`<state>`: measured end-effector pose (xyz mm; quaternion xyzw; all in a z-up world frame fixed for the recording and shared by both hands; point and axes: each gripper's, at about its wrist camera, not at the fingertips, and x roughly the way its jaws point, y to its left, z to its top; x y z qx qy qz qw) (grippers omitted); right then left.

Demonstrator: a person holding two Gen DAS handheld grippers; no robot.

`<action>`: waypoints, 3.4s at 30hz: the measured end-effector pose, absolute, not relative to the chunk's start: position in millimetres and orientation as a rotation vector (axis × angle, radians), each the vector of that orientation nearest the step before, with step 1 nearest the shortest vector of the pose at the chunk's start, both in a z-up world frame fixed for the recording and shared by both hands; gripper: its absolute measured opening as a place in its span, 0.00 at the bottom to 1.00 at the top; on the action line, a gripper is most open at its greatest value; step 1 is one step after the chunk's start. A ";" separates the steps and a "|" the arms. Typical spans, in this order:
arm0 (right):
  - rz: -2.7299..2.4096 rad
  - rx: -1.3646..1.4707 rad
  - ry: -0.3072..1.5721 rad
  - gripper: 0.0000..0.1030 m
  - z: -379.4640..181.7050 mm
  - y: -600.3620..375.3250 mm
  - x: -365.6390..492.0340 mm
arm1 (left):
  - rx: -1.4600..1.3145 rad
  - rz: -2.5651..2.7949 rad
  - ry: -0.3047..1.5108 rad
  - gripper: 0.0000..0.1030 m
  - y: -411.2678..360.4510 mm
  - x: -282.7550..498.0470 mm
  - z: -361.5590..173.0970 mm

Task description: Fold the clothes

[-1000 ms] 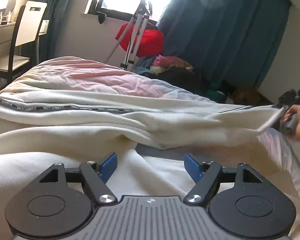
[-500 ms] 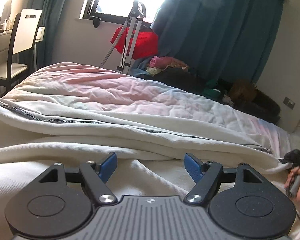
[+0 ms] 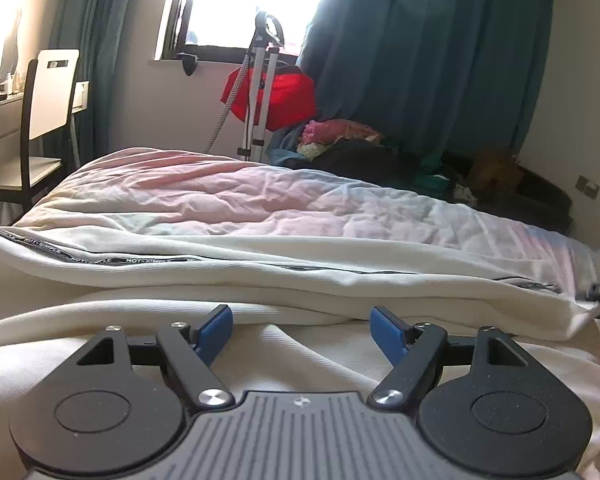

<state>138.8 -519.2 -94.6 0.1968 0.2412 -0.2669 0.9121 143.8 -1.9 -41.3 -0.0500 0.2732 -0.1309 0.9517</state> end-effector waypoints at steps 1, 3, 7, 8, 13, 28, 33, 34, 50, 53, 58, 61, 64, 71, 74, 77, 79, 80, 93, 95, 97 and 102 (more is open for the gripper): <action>-0.527 0.388 0.473 0.80 -87.1 -511.5 133.1 | -0.101 -0.274 0.553 0.75 -2.8 140.9 -39.4; -0.487 0.346 0.442 0.82 -71.9 -490.9 119.1 | -0.087 -0.283 0.534 0.76 -6.0 131.8 -35.5; -0.403 0.276 0.436 0.82 -41.4 -446.6 93.5 | -0.066 -0.308 0.517 0.77 -11.7 111.5 -29.2; -0.390 0.254 0.437 0.82 -33.6 -433.0 86.4 | -0.060 -0.314 0.512 0.78 -13.2 106.5 -27.7; -0.317 0.204 0.425 0.82 -6.4 -376.8 47.5 | -0.020 -0.314 0.494 0.84 -12.9 80.8 -21.4; -0.459 0.270 0.498 0.82 -35.0 -391.9 30.8 | -0.332 -0.038 0.720 0.93 91.5 60.3 -11.9; -0.447 0.267 0.520 0.82 -39.4 -388.2 30.2 | -0.597 0.056 0.789 0.93 168.5 36.2 -9.4; -0.445 0.256 0.522 0.82 -39.7 -386.5 30.0 | -0.654 0.077 0.804 0.93 183.5 30.5 -9.8; -0.585 0.541 0.534 0.82 -43.1 -447.7 -10.1 | -1.019 0.246 0.882 0.87 283.9 13.2 -44.1; -0.638 0.590 0.513 0.82 -45.1 -467.9 -27.6 | -1.056 0.247 0.873 0.87 289.9 1.1 -49.3; -0.729 0.596 0.496 0.82 -54.5 -495.9 -56.8 | -0.978 0.326 0.787 0.91 288.6 -9.6 -38.1; -0.757 0.658 0.502 0.82 -64.4 -508.4 -70.3 | -0.977 0.348 0.767 0.93 283.1 -6.0 -42.3; -0.747 0.768 0.491 0.82 -73.3 -518.1 -77.7 | -1.050 0.394 0.775 0.94 289.1 -7.3 -54.0; -0.662 0.985 0.488 0.82 -99.7 -534.5 -75.2 | -1.088 0.357 0.741 0.91 290.7 -4.2 -62.2; -0.662 1.048 0.501 0.82 -110.3 -538.7 -73.1 | -1.115 0.313 0.737 0.79 290.2 -0.5 -66.4; -0.641 1.127 0.479 0.80 -121.1 -543.1 -70.1 | -1.151 0.282 0.720 0.57 287.6 4.3 -71.2; -0.624 1.153 0.480 0.69 -128.1 -546.6 -62.2 | -1.151 0.261 0.697 0.41 284.7 5.4 -69.3; -0.621 1.158 0.486 0.60 -131.3 -548.0 -57.3 | -1.139 0.251 0.680 0.38 282.5 5.0 -65.8; -0.696 1.050 0.175 0.05 -72.2 -519.4 -58.8 | -1.070 0.130 0.430 0.19 272.9 -19.2 -12.1; -0.709 1.033 0.140 0.05 -62.5 -518.3 -69.1 | -1.071 0.110 0.419 0.19 280.1 -25.0 -10.0; -0.728 1.000 0.128 0.05 -53.1 -521.0 -74.4 | -1.076 0.105 0.413 0.19 289.2 -26.9 -7.6; -0.719 0.968 0.159 0.05 -33.4 -539.7 -49.0 | -1.084 0.115 0.448 0.19 303.4 16.1 4.7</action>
